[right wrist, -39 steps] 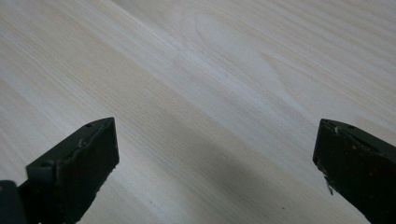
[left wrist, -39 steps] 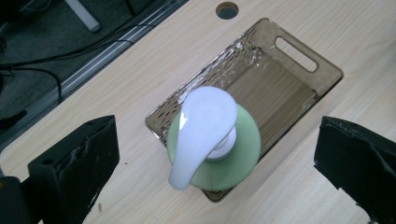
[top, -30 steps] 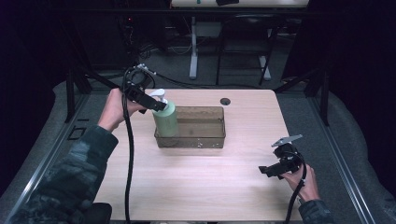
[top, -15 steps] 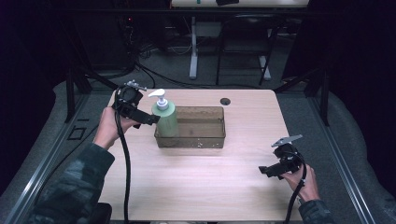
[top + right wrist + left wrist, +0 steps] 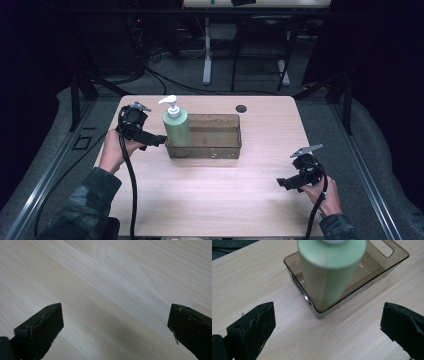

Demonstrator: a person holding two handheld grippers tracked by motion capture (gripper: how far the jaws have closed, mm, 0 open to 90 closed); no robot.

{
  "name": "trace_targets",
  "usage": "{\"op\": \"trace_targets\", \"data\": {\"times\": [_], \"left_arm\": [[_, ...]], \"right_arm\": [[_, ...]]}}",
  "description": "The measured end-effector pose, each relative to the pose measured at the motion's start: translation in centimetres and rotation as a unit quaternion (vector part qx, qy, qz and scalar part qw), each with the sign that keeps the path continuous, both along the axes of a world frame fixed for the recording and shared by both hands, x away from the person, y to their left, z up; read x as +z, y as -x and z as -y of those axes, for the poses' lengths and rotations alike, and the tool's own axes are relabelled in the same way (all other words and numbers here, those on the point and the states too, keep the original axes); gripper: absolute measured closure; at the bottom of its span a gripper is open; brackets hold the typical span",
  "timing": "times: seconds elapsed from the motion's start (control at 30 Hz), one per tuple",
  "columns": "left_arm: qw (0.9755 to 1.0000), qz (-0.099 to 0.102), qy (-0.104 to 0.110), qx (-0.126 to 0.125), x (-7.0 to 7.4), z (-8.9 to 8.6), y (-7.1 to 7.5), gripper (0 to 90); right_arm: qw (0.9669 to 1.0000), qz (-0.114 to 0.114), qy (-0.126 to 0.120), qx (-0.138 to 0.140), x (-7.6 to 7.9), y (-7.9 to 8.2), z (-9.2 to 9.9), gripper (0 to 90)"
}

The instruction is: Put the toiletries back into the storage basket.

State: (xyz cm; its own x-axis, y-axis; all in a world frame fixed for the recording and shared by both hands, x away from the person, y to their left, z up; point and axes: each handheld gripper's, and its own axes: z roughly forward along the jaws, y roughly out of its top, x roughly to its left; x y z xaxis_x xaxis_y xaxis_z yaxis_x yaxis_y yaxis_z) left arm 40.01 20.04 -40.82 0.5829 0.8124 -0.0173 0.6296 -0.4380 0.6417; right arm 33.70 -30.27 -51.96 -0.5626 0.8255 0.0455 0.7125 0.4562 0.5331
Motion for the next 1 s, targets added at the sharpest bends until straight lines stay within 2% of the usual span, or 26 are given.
{"op": "trace_targets", "data": {"times": [0.03,0.07,0.13,0.17,0.23,0.27,0.3,0.57,0.7,0.87,0.97,1.0], "left_arm": [[0.9999,-0.003,0.009,0.008,-0.7,-0.3,0.4,0.1],[0.9999,-0.003,0.009,0.008,-0.7,-0.3,0.4,0.1],[0.9998,-0.006,0.010,0.013,-1.6,-0.6,0.8,0.1],[0.9995,-0.012,0.021,0.019,-2.4,-1.0,1.1,0.1],[0.9994,-0.012,0.020,0.025,-2.9,-1.1,1.3,0.1],[0.9994,-0.015,0.012,0.030,-3.9,-1.2,1.6,0.1],[0.9994,-0.015,0.012,0.030,-3.9,-1.2,1.6,0.1],[0.9985,-0.041,-0.002,0.036,-7.6,-1.1,2.0,0.1],[0.9983,-0.044,0.003,0.038,-8.2,-1.3,1.9,0.1],[0.9972,-0.066,0.006,0.034,-9.5,-1.5,2.1,0.1],[0.9971,-0.070,0.004,0.030,-9.9,-1.4,2.1,0.1],[0.9966,-0.075,0.009,0.034,-10.2,-1.4,2.0,0.1]], "right_arm": [[1.0000,-0.003,-0.001,-0.001,-0.1,0.0,-0.1,0.0],[1.0000,-0.003,-0.001,-0.001,-0.1,0.0,-0.1,0.0],[1.0000,-0.003,0.000,-0.002,-0.1,0.1,-0.1,0.0],[1.0000,0.001,-0.001,-0.001,0.1,0.2,-0.1,0.0],[1.0000,0.002,-0.001,-0.001,0.2,0.2,-0.1,0.0],[1.0000,0.003,-0.002,-0.001,0.2,0.2,-0.1,0.0],[1.0000,0.003,-0.002,-0.001,0.2,0.2,-0.1,0.0],[1.0000,0.000,0.004,0.003,-0.1,-0.1,0.1,0.0],[1.0000,-0.001,0.002,0.002,-0.2,-0.1,-0.1,0.0],[1.0000,0.001,0.000,0.003,-0.1,0.0,-0.2,0.0],[1.0000,0.001,0.002,0.002,-0.1,-0.1,-0.1,0.0],[1.0000,0.001,0.002,0.002,-0.1,-0.1,-0.1,0.0]]}}
